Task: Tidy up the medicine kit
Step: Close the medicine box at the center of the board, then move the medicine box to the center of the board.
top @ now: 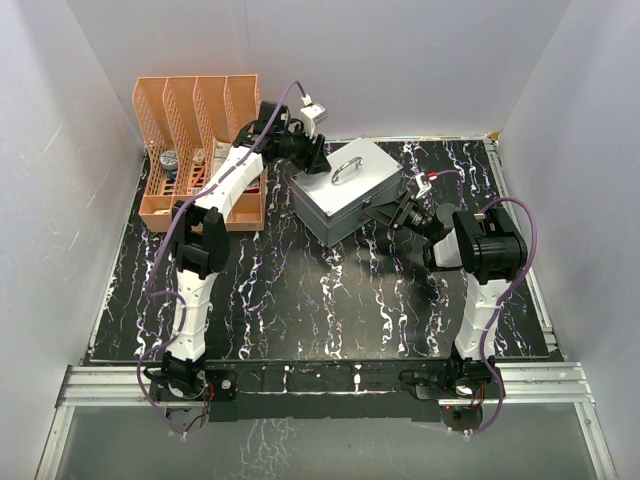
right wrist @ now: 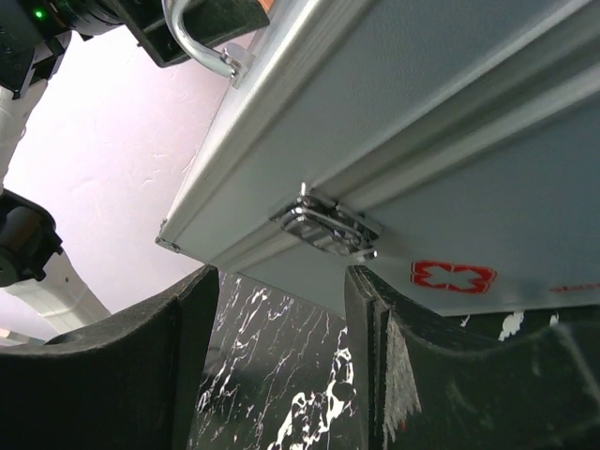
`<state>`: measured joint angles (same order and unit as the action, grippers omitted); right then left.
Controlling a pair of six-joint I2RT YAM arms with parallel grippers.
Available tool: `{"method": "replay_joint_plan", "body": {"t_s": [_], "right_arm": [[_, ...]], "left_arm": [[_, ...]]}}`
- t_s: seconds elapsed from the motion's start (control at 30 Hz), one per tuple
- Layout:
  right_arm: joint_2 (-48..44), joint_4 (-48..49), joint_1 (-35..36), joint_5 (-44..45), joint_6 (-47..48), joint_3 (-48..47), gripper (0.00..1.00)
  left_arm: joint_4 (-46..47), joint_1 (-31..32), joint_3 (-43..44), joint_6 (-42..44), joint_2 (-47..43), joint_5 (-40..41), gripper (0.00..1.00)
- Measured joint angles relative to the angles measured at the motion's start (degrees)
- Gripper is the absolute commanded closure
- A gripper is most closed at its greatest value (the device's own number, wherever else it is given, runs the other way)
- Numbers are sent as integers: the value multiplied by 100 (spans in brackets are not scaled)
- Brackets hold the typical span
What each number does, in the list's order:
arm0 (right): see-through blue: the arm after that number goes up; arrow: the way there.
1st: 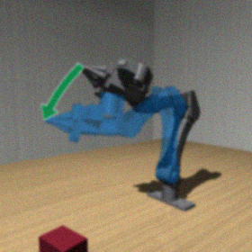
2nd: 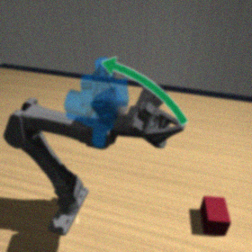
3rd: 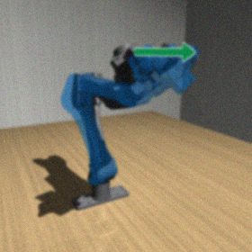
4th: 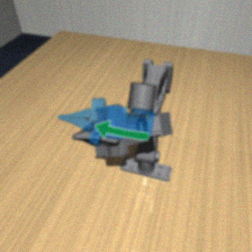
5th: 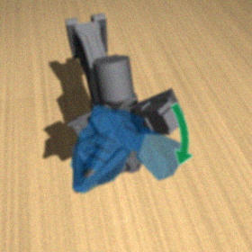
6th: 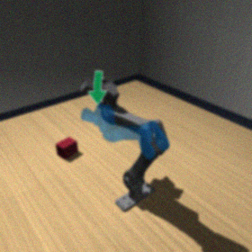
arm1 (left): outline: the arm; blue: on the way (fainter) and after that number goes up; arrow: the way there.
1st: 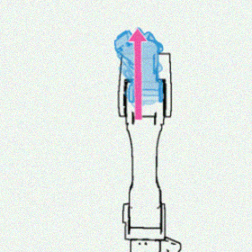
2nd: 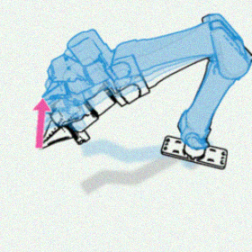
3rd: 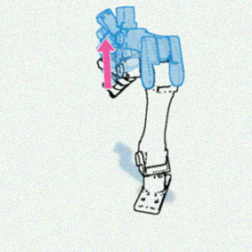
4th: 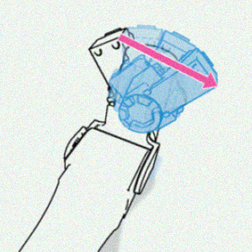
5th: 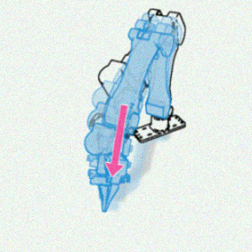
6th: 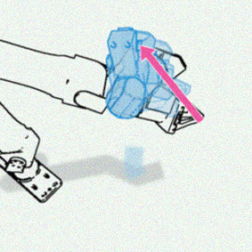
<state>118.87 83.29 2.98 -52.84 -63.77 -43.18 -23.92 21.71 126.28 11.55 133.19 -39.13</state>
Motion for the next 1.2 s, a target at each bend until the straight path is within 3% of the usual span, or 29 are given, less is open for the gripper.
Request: {"method": "replay_joint_plan", "body": {"t_s": [0.2, 0.37, 0.5, 0.57, 0.67, 0.87, 1.2], "right_arm": [[-516, -17, -120, -74, 92, 697, 40], [-2031, -251, -389, -234, 686, 1078, 32], [-3351, -1884, -461, -83, 2057, 542, 29], [-3593, -2848, -452, 116, 2708, -24, 21], [-3471, -3825, -450, 442, 3381, -769, 19], [-2452, -4701, -448, 1084, 3812, -1377, 19], [-717, -5025, -461, 1690, 3786, -2691, 20]], "left_arm": [[76, 22, -170, 11, -109, 31, 53], [37, 85, -363, 72, -302, 195, 51], [-59, 153, -511, 127, -498, 472, 50], [-68, 173, -603, 125, -588, 621, 50], [37, 177, -944, 81, -852, 848, 50], [339, 168, -1609, 20, -1648, 1360, 50], [898, 125, -3241, -175, -3783, 1888, 49]]}}
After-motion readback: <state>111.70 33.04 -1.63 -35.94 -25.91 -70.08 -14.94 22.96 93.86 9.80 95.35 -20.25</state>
